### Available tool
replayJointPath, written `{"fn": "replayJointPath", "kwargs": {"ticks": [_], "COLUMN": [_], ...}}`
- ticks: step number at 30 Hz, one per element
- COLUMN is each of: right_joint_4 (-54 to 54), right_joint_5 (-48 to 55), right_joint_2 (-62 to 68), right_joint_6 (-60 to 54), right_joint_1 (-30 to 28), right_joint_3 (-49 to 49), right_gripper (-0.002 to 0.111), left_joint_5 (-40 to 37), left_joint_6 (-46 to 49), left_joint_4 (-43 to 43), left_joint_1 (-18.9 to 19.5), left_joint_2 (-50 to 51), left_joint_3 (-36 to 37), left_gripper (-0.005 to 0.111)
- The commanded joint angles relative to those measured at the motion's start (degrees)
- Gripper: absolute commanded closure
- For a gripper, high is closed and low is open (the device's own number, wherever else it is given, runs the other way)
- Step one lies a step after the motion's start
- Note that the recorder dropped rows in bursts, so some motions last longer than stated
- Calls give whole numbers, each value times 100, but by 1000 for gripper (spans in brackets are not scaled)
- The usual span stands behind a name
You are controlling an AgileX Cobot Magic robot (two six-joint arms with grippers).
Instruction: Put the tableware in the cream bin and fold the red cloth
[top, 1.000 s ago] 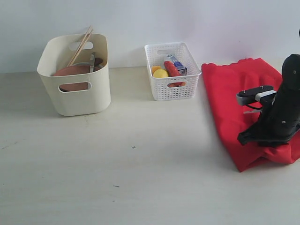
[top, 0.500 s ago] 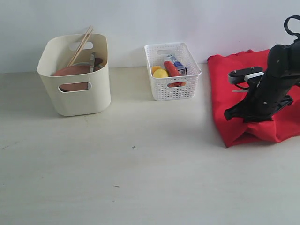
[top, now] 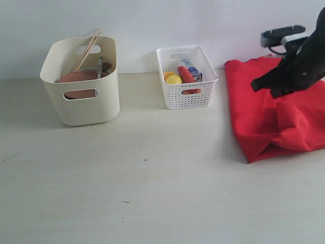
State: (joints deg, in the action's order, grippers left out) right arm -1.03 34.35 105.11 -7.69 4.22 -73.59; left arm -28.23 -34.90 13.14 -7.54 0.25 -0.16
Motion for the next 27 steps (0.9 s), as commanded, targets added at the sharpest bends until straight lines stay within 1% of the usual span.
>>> {"fn": "replayJointPath", "kwargs": {"ticks": [1, 4, 9, 15, 17, 20, 23, 27], "right_joint_4": [-35, -35, -35, -35, -35, -51, -51, -51], "right_joint_5": [187, 409, 923, 897, 897, 791, 456, -128], "right_joint_2": [-857, -1283, -1814, -2503, -2748, -3215, -3907, -5366], "right_joint_6": [175, 249, 527, 537, 537, 537, 537, 392], "right_joint_1": [0, -140, -651, -1171, -1258, -1300, -1300, -1300], "right_joint_3": [4, 13, 135, 974, 1244, 1638, 2057, 2754], "right_gripper": [97, 97, 97, 97, 97, 97, 97, 97], "left_joint_5": [55, 55, 55, 55, 55, 55, 55, 55], "left_joint_6": [37, 37, 37, 37, 37, 37, 37, 37], "left_joint_4": [-10, -10, -10, -10, -10, -10, -10, -10], "left_joint_1": [25, 25, 25, 25, 25, 25, 25, 25], "left_joint_2": [-25, -25, -25, -25, -25, -25, -25, -25], "left_joint_3": [16, 16, 16, 16, 16, 16, 16, 16], "left_gripper": [29, 29, 29, 29, 29, 29, 29, 29]}}
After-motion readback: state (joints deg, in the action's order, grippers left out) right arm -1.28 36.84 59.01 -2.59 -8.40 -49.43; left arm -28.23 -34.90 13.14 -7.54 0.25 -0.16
